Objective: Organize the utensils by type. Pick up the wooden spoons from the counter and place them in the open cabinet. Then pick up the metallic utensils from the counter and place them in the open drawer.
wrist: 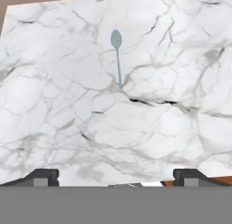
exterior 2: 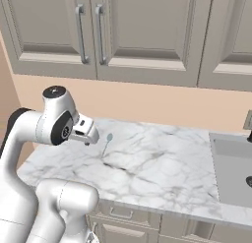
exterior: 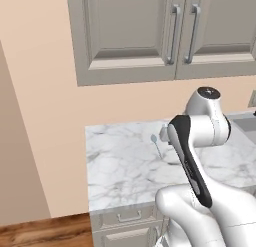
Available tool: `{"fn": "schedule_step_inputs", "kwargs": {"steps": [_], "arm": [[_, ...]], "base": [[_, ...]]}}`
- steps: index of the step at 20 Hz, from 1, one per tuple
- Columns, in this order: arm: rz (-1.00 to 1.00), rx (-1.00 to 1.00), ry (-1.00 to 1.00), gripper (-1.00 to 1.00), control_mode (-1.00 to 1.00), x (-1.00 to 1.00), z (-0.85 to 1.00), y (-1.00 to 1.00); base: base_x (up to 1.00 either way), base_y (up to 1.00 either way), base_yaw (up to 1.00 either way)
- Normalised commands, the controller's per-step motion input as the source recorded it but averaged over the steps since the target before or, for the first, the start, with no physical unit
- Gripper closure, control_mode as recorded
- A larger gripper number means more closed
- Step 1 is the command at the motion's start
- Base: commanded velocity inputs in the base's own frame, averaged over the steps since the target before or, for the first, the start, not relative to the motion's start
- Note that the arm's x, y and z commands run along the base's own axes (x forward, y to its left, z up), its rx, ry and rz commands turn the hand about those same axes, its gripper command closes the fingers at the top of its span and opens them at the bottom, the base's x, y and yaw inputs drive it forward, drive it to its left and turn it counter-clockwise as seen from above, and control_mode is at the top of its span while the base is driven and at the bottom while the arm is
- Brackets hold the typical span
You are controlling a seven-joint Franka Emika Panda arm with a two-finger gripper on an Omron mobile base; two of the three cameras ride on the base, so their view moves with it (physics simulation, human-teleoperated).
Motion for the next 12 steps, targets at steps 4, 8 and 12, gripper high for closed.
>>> {"fn": "schedule_step_inputs", "kwargs": {"steps": [4,8,12], "arm": [[0.0,0.0,0.13,-1.0,-1.0,0.0,-0.22,0.0],[0.0,0.0,0.2,-1.0,-1.0,0.04,-0.32,0.0],[0.0,0.0,0.18,-1.0,-1.0,0.19,-0.34,0.0]], "base": [[0.0,0.0,0.0],[0.0,0.0,0.0],[0.0,0.0,0.0]]}}
